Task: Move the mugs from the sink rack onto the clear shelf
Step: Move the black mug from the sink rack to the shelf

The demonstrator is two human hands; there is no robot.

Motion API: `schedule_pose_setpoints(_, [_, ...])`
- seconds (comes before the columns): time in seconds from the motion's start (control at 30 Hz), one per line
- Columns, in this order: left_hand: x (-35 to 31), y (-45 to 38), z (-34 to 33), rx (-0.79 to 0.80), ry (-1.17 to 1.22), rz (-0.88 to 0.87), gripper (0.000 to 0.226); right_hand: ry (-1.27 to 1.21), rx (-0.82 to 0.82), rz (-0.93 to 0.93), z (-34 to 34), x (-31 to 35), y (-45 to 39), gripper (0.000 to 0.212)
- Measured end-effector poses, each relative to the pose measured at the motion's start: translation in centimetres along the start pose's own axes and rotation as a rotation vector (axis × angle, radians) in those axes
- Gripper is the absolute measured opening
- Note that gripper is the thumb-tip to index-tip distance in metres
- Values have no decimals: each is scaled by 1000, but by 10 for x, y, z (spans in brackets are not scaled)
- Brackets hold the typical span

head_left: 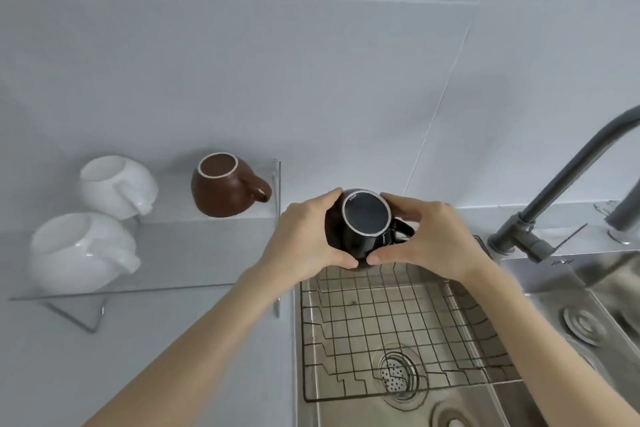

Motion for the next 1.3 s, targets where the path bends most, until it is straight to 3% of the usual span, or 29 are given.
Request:
schedule_pose_setpoints(0.17, [26,22,70,-58,-15,57,88,-9,52,98,-36,69,-25,59])
schedule_pose_setpoints(0.4, [73,31,121,-55,-27,104,85,-27,106,117,-96,103,-57,69])
schedule_pose_setpoints(0.53, [100,31,129,-38,-6,160,80,-32,142,86,-124,105,-68,70])
schedule_pose_setpoints(0.73, [132,22,129,3,-23,202,98,-6,192,96,-150,105,-78,64])
schedule_pose_setpoints(1.07, [152,12,124,49,-13,201,86,94,215,101,-160,101,-83,60])
schedule_pose_setpoints(1.3, [154,10,123,69,-54,238,91,58,243,79,-162,95,-80,78])
Point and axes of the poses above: each hand's wrist, its own y-axis away from the middle knuckle, its own z-axis out of the back of the hand, x = y × z, the point moved 5 cm from there along -y, towards the middle knuckle, and after that the axes turned 13 degrees about z, right-handed, at the moved point
